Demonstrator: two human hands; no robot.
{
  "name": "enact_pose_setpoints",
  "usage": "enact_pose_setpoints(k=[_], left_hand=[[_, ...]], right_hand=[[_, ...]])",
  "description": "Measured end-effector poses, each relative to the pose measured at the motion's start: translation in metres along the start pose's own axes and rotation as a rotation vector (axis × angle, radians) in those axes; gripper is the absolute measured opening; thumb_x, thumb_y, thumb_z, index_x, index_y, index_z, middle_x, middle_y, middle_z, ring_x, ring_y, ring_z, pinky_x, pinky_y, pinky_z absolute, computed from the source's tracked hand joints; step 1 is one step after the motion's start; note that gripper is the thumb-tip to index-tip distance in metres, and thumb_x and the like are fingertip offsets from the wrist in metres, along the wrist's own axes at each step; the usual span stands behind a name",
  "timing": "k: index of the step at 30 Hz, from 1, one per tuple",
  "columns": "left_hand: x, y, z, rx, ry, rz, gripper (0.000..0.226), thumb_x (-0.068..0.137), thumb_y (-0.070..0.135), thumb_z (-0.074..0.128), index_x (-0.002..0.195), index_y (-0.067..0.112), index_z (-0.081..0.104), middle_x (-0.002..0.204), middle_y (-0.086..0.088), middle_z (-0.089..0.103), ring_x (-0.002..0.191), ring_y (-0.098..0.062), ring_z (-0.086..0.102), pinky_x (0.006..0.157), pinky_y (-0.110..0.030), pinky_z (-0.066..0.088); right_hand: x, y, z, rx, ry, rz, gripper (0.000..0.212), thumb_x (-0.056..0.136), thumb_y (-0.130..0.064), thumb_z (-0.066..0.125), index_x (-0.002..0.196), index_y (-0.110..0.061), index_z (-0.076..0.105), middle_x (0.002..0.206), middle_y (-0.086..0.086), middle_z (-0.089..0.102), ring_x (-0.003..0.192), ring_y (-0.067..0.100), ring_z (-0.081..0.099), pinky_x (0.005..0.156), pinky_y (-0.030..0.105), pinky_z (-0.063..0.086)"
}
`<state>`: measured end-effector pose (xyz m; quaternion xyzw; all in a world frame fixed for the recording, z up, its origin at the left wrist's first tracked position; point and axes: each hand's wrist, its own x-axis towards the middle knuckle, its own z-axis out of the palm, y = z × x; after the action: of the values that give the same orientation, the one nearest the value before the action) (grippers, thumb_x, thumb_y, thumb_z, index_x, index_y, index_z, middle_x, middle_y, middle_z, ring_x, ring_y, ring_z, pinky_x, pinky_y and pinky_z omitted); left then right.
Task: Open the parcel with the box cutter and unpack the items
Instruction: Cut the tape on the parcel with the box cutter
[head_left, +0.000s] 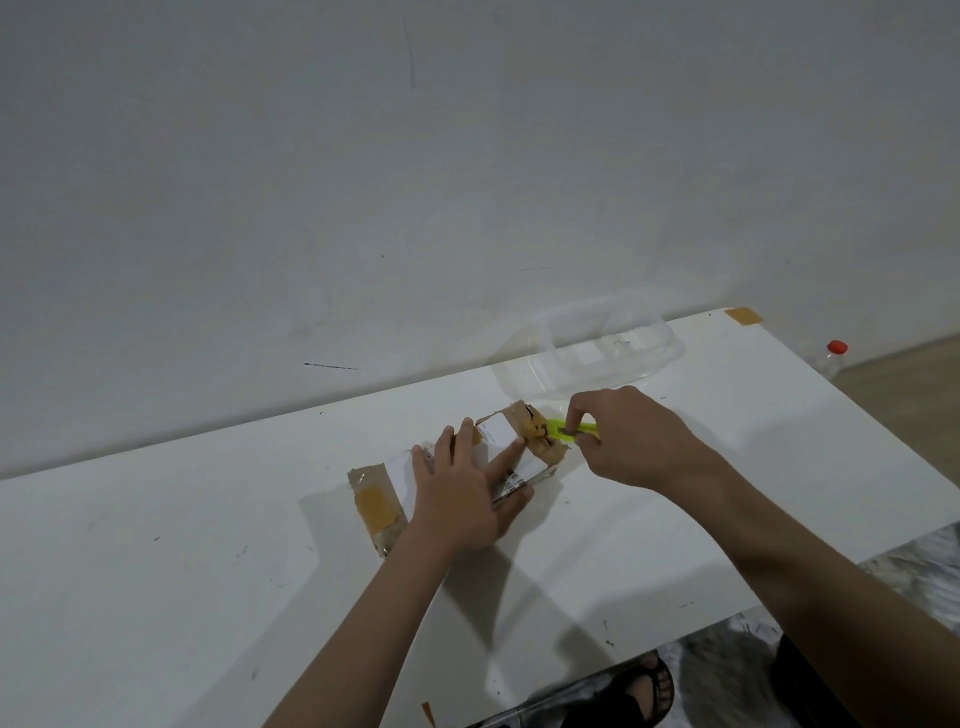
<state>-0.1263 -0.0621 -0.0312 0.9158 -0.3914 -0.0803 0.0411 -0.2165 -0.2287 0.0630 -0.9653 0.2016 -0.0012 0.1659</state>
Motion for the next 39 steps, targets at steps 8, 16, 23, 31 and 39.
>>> enact_pose_setpoints(k=[8, 16, 23, 31, 39], left_hand=[[0.002, -0.003, 0.002, -0.028, -0.002, -0.006, 0.057, 0.088, 0.070, 0.023, 0.142, 0.055, 0.010, 0.158, -0.011, 0.000, 0.144, -0.034, -0.001, 0.111, -0.059, 0.001], [0.006, -0.005, -0.002, -0.063, -0.016, -0.014, 0.057, 0.086, 0.070, 0.028, 0.140, 0.057, 0.013, 0.158, -0.010, 0.002, 0.144, -0.033, 0.000, 0.112, -0.060, 0.003], [0.009, -0.025, -0.007, -0.021, -0.004, 0.014, 0.062, 0.081, 0.076, 0.023, 0.139, 0.059, 0.010, 0.159, -0.008, 0.006, 0.144, -0.030, 0.005, 0.112, -0.058, 0.008], [0.010, -0.055, -0.018, -0.006, -0.123, 0.065, 0.061, 0.087, 0.065, 0.036, 0.140, 0.059, 0.005, 0.159, -0.007, -0.009, 0.145, -0.032, -0.009, 0.113, -0.059, -0.001], [0.004, -0.075, -0.024, 0.018, -0.066, 0.020, 0.059, 0.098, 0.028, 0.041, 0.142, 0.054, 0.011, 0.159, -0.010, -0.005, 0.145, -0.031, -0.007, 0.114, -0.055, 0.003]], right_hand=[[-0.006, 0.007, -0.009, 0.061, -0.085, 0.035, 0.012, 0.083, -0.019, 0.059, 0.083, -0.030, 0.062, 0.072, -0.013, 0.050, 0.063, 0.012, 0.053, 0.053, 0.026, 0.037], [-0.011, 0.016, 0.009, 0.397, 0.114, 0.123, 0.005, 0.085, -0.029, 0.063, 0.080, -0.031, 0.062, 0.063, 0.008, 0.067, 0.047, 0.027, 0.057, 0.044, 0.039, 0.053], [-0.012, 0.003, 0.022, 0.821, 0.219, 0.234, 0.020, 0.084, -0.004, 0.054, 0.080, -0.020, 0.065, 0.070, 0.011, 0.072, 0.028, 0.005, 0.042, 0.030, 0.013, 0.031], [-0.008, -0.004, 0.036, 0.939, 0.222, 0.252, 0.020, 0.083, 0.001, 0.049, 0.080, -0.013, 0.063, 0.073, 0.010, 0.071, 0.029, 0.007, 0.040, 0.031, 0.014, 0.032], [0.000, -0.012, 0.041, 1.025, 0.205, 0.190, 0.022, 0.083, 0.005, 0.047, 0.085, -0.011, 0.062, 0.074, 0.011, 0.072, 0.031, 0.010, 0.041, 0.033, 0.016, 0.032]])
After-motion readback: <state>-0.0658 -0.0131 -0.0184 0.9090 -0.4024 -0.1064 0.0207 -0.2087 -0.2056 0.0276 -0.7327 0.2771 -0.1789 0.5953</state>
